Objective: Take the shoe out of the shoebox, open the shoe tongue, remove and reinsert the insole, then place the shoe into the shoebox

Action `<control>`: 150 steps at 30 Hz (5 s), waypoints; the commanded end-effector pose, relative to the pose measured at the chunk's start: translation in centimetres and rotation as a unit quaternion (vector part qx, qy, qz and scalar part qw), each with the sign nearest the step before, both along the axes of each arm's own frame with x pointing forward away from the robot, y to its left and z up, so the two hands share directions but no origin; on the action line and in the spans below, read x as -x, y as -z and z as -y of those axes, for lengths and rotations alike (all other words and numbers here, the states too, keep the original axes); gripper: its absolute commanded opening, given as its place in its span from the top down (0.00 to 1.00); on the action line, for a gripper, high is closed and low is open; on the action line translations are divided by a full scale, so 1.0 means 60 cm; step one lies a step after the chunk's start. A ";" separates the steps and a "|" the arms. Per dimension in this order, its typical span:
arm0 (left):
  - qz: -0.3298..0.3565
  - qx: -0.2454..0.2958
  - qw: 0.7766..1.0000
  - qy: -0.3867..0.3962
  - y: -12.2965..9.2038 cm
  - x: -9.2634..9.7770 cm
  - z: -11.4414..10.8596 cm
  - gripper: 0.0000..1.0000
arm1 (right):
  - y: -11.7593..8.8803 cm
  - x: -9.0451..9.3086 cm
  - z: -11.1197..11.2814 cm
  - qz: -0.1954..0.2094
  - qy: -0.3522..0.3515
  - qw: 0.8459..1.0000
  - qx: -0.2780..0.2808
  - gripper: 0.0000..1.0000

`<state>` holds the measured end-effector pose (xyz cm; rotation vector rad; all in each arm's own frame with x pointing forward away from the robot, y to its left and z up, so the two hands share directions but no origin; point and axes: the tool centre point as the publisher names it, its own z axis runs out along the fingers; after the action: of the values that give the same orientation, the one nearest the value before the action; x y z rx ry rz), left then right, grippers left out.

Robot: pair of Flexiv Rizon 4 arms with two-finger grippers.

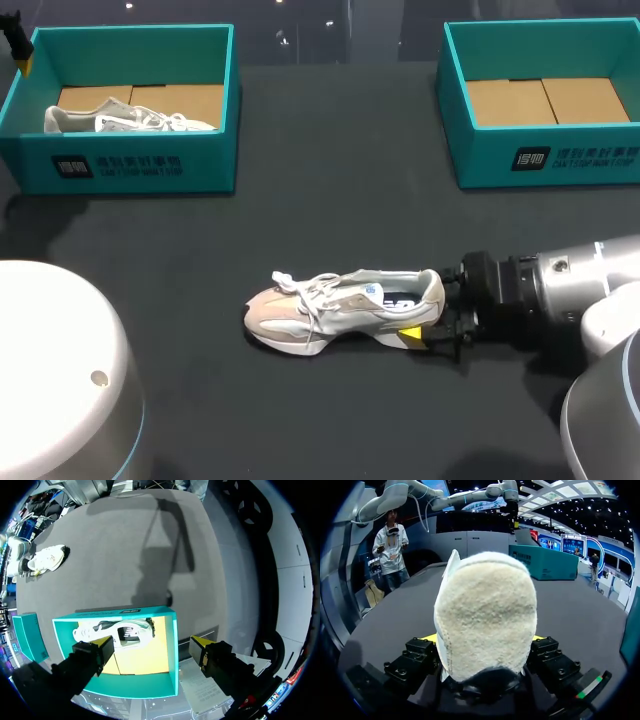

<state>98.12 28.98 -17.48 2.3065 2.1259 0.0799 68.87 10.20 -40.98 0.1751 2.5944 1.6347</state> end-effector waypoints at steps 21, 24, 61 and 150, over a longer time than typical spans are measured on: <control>0.002 -0.001 1.000 0.000 -0.001 0.003 0.000 0.00 | 0.005 -0.002 -0.001 -0.001 -0.001 1.000 0.003 1.00; 0.002 -0.001 1.000 0.000 -0.001 0.003 0.000 0.00 | 0.005 -0.002 -0.001 -0.001 -0.001 1.000 0.003 1.00; -0.095 -0.026 0.937 -0.335 0.006 0.128 0.100 0.00 | 0.005 -0.002 -0.001 -0.001 -0.001 1.000 0.003 1.00; -0.072 0.013 0.481 -0.874 0.129 0.483 0.527 0.00 | 0.005 -0.002 -0.001 -0.001 -0.001 1.000 0.003 1.00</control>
<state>69.46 -3.02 -25.21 -0.7781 3.1698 -0.1439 68.90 10.19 -41.00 0.1743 2.5955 1.6344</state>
